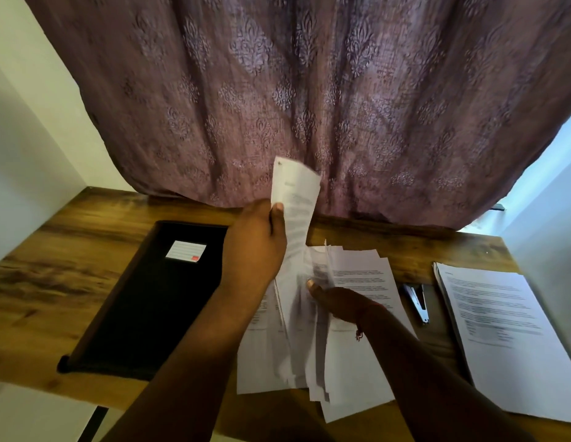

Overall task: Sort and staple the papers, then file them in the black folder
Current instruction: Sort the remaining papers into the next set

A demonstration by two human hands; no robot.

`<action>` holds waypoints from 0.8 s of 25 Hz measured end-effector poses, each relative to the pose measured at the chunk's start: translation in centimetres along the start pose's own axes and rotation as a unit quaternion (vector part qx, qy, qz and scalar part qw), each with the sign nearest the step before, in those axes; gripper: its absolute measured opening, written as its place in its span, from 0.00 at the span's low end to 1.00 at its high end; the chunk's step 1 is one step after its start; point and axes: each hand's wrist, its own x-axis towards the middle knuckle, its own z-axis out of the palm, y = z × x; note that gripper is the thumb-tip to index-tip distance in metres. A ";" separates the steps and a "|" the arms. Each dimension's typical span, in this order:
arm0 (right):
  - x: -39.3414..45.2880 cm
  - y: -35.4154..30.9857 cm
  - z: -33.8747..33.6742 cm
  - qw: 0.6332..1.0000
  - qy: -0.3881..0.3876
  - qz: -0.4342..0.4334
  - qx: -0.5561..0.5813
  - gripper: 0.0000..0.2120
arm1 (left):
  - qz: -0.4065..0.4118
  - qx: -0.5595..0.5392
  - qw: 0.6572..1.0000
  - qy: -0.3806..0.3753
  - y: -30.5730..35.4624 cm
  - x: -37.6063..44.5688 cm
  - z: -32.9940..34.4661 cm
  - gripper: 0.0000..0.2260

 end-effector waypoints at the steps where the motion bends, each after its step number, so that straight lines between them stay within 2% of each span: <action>1: 0.2 0.3 -0.4 1.000 -0.017 0.007 -0.014 0.38 | 0.024 -0.008 1.000 0.018 1.2 0.5 -0.9 0.17; 2: 0.3 0.6 -0.8 0.998 -0.031 0.017 -0.051 0.37 | 0.034 -0.027 0.998 0.034 2.2 0.7 -1.7 0.17; 3: 0.2 0.8 -1.1 0.994 -0.027 0.028 -0.098 0.30 | 0.034 -0.059 0.997 0.044 2.9 0.9 -2.3 0.16; 5: 0.4 1.8 -1.6 0.986 0.059 0.006 -0.155 0.15 | 0.019 -0.119 0.991 0.063 3.4 1.2 -3.1 0.15; 7: -0.4 2.7 -2.4 0.979 0.146 -0.018 -0.142 0.10 | -0.012 -0.141 0.988 0.065 2.3 1.4 -2.9 0.13; 9: -1.4 3.3 -3.5 0.971 0.200 -0.036 -0.126 0.10 | -0.085 -0.142 0.986 0.030 -0.3 1.0 -1.1 0.13; 13: -3.6 2.9 -6.2 0.946 0.324 0.002 -0.024 0.15 | -0.251 -0.078 0.963 -0.063 -7.7 -2.7 4.4 0.19; 16: -4.6 1.9 -5.3 0.927 0.358 -0.055 -0.096 0.16 | -0.367 -0.147 0.913 -0.099 -9.9 -6.4 7.0 0.16; 20: -4.4 -0.2 -1.3 0.898 0.318 -0.128 -0.275 0.13 | -0.417 -0.198 0.882 -0.095 -9.6 -7.9 9.6 0.19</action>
